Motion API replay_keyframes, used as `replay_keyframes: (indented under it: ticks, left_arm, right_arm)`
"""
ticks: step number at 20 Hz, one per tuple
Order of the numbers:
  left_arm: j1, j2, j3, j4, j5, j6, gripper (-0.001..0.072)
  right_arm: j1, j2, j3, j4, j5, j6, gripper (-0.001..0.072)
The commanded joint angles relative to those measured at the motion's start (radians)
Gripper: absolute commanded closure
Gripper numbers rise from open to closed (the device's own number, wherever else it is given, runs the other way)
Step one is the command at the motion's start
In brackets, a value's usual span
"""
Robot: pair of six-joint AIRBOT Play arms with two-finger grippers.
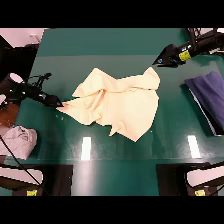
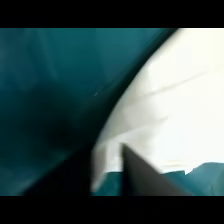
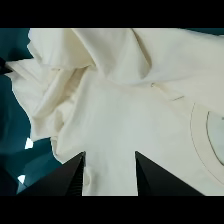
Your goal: Fold the shirts.
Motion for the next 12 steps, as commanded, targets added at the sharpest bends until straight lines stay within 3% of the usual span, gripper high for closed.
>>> replay_keyframes:
  ticks: [1, 6, 9, 12]
  left_arm:
    - [0.001, 0.000, 0.002, -0.018, -0.053, -0.012, 0.0683]
    - [0.001, 0.093, 0.009, -0.017, -0.072, -0.056, 0.0686]
    - [0.001, 0.180, 0.009, -0.017, -0.077, -0.079, 0.0685]
    - [0.001, 0.249, 0.008, -0.033, -0.096, -0.107, 0.0685]
  right_arm:
    - [-0.002, -0.001, 0.001, -0.008, 0.064, 0.000, 0.0354]
    - [-0.011, 0.081, -0.161, -0.057, 0.110, 0.000, 0.0356]
    - [-0.014, 0.229, -0.444, -0.219, -0.004, 0.004, 0.0356]
    - [-0.040, 0.372, -0.763, -0.206, -0.147, 0.004, 0.0354]
